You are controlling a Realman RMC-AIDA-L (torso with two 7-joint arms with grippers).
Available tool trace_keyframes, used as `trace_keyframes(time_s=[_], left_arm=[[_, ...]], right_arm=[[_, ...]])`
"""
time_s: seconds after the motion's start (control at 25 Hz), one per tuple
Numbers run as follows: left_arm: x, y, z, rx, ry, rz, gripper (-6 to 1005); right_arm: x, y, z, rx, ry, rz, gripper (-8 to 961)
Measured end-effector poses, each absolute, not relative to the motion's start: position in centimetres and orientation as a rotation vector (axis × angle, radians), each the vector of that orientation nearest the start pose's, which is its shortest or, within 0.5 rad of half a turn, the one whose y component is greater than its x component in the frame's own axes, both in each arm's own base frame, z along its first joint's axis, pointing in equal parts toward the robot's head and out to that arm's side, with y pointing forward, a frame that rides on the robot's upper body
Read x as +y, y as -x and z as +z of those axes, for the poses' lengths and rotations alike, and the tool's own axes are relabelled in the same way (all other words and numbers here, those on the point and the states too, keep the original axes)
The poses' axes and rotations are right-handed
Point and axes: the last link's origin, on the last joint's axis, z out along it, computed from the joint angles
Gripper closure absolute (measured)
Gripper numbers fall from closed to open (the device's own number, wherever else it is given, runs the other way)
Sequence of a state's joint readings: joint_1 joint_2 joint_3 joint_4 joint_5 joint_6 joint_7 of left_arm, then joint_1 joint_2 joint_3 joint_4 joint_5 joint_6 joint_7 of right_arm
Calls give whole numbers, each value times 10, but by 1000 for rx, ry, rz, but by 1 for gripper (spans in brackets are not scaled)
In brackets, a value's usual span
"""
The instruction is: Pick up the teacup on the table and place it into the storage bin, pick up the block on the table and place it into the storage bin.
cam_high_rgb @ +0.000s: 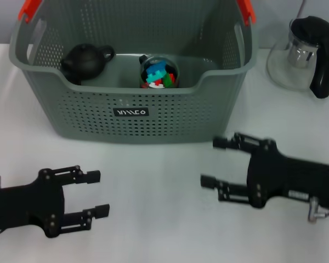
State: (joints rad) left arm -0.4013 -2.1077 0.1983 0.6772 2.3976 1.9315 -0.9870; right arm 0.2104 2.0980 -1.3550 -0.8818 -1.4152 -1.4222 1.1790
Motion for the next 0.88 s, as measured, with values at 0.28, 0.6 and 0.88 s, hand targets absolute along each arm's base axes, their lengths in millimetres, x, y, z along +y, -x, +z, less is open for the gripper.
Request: trace_keyframes(time_s=[0.28,0.6,0.88], left_arm=[[241,300,6,-342,2903,-761,309],[245,293,-3,-320,2940,-769,309],[246,293,-4,-331,2925,-771,309]], right_arm=[[267,-252,-56,340,2813,795,125],[271,-253,-62,279,2822,804,128],[272,-253,-67,264,2823,817,128]])
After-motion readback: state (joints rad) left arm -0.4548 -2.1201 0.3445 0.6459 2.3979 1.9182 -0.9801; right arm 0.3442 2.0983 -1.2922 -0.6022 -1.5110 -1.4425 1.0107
